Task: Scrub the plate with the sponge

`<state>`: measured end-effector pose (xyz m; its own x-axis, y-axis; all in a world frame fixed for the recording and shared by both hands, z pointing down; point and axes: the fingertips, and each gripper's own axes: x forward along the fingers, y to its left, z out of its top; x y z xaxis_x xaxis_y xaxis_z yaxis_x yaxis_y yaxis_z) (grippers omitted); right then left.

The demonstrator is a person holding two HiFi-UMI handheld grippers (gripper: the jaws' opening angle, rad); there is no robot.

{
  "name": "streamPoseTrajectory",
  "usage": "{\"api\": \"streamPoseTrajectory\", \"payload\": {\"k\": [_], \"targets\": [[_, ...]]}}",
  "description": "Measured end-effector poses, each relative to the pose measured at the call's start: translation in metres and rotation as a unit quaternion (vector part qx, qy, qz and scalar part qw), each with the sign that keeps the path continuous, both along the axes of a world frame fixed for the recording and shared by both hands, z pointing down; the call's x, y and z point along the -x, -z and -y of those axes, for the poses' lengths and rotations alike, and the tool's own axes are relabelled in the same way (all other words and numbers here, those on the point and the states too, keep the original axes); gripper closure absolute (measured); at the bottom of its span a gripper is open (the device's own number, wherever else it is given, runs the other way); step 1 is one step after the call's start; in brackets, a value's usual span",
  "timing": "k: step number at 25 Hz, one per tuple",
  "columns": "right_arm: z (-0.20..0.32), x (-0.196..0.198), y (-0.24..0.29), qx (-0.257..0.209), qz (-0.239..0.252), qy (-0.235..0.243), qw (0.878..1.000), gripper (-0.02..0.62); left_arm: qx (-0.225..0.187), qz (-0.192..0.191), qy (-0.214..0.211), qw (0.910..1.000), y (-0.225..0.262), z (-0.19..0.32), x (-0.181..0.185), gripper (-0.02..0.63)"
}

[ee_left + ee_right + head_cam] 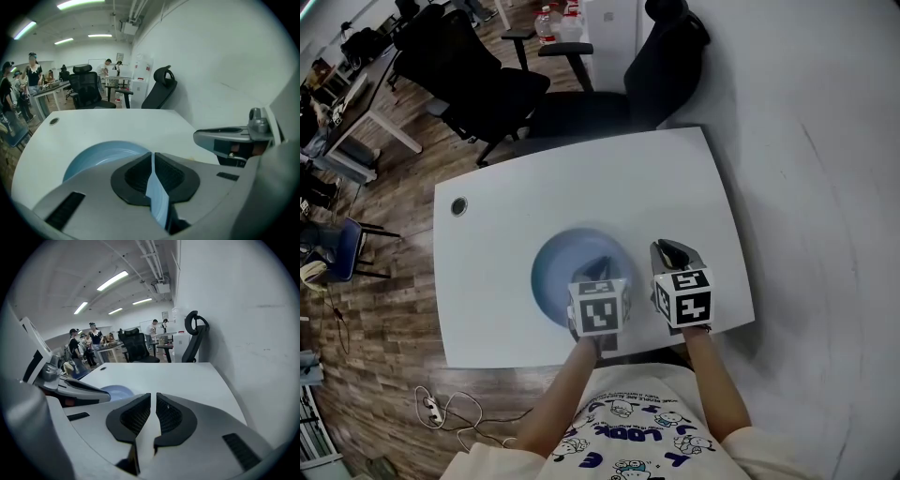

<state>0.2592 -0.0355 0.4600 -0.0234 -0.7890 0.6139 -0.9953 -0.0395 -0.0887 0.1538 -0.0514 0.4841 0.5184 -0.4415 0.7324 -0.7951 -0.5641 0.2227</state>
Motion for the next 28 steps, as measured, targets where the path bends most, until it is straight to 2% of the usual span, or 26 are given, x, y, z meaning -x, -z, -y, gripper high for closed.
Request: {"api": "streamPoseTrajectory", "payload": {"k": [7, 12, 16, 19, 25, 28], "targets": [[0.007, 0.021, 0.024, -0.064, -0.017, -0.022, 0.998, 0.551, -0.067, -0.056, 0.003, 0.9962, 0.033, 0.013, 0.002, 0.577], [0.012, 0.035, 0.054, -0.133, -0.019, -0.029, 0.991, 0.552, -0.143, -0.069, 0.007, 0.9873, 0.060, 0.022, 0.010, 0.577], [0.011, 0.047, 0.073, -0.175, -0.014, -0.030, 0.984, 0.552, -0.181, -0.074, 0.008, 0.9807, 0.075, 0.023, 0.017, 0.577], [0.010, 0.050, 0.079, -0.183, -0.029, -0.035, 0.982, 0.557, -0.206, -0.071, 0.005, 0.9759, 0.083, 0.023, 0.023, 0.577], [0.005, 0.055, 0.083, -0.195, -0.037, -0.044, 0.979, 0.558, -0.247, -0.097, 0.010, 0.9642, 0.100, 0.018, 0.032, 0.577], [0.003, 0.058, 0.086, -0.202, -0.044, -0.045, 0.977, 0.558, -0.260, -0.096, 0.009, 0.9607, 0.105, 0.018, 0.036, 0.577]]}}
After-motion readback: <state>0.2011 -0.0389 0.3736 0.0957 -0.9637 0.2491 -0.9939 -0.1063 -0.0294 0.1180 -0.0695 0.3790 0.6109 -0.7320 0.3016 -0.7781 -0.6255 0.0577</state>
